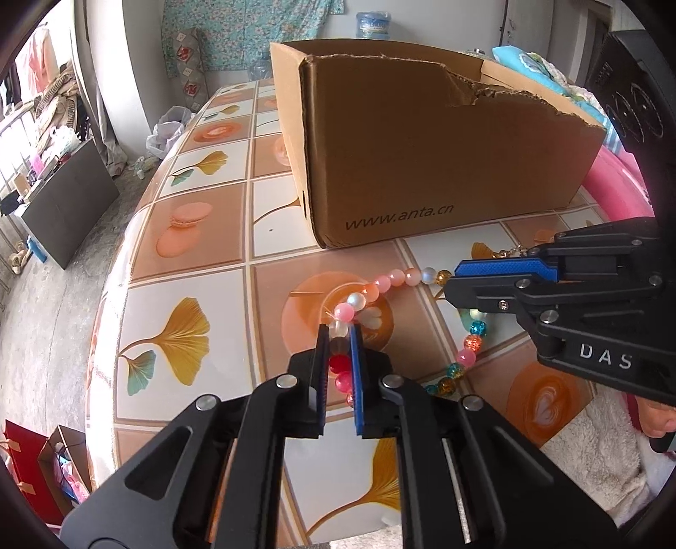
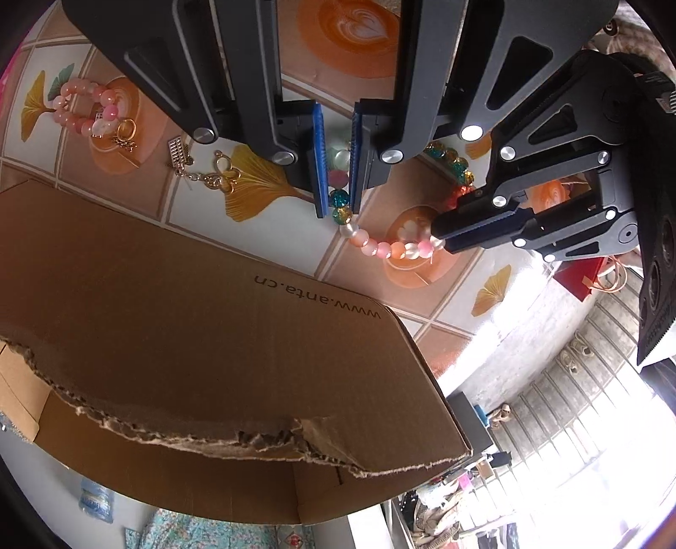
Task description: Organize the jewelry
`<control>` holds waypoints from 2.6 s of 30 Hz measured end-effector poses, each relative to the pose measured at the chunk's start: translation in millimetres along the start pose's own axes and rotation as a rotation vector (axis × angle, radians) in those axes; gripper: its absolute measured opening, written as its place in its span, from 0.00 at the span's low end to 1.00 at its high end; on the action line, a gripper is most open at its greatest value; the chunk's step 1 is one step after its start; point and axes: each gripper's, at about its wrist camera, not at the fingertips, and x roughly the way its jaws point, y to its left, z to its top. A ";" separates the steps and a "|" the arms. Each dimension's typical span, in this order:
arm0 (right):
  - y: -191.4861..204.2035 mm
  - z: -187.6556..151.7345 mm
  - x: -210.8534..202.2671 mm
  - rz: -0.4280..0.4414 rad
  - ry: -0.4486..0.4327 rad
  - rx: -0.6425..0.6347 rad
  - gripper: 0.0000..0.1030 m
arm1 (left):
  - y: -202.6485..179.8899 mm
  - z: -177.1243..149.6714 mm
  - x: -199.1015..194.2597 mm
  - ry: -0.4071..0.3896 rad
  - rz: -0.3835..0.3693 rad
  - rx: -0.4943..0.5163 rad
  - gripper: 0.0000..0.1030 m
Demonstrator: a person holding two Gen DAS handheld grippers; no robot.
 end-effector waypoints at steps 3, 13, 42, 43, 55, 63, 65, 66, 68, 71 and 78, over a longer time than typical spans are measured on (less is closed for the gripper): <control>-1.9 -0.7 -10.8 0.029 -0.028 0.012 0.10 | -0.7 0.1 -11.3 -0.027 -0.026 0.006 0.08; -9.9 6.8 -77.9 0.103 -0.167 0.036 0.10 | -7.1 34.1 -91.6 -0.221 -0.099 0.027 0.08; -101.9 154.2 -9.9 0.143 -0.065 0.141 0.11 | -0.3 172.9 9.5 -0.127 -0.005 0.084 0.17; -103.7 152.6 -15.7 0.150 -0.087 0.141 0.11 | 2.2 171.6 4.5 -0.148 -0.003 0.072 0.19; -182.2 69.2 -146.8 -0.122 -0.420 0.318 0.51 | 43.3 131.5 -43.4 -0.241 -0.067 -0.194 0.68; -235.0 22.6 -115.4 0.035 -0.297 0.514 0.54 | 54.6 104.3 -2.2 -0.107 -0.220 -0.377 0.70; -236.0 19.9 -104.5 0.075 -0.272 0.525 0.54 | 56.1 103.1 4.4 -0.095 -0.262 -0.407 0.70; -235.8 19.7 -100.5 0.091 -0.265 0.525 0.54 | 56.0 102.0 7.4 -0.088 -0.281 -0.419 0.70; -234.1 21.9 -92.9 0.122 -0.246 0.515 0.54 | 55.9 100.4 12.1 -0.081 -0.311 -0.440 0.70; -230.2 25.9 -86.5 0.099 -0.223 0.491 0.54 | 54.5 100.6 18.2 -0.065 -0.350 -0.466 0.70; -236.9 28.7 -83.7 0.112 -0.195 0.491 0.49 | 42.2 104.3 17.4 -0.064 -0.309 -0.456 0.72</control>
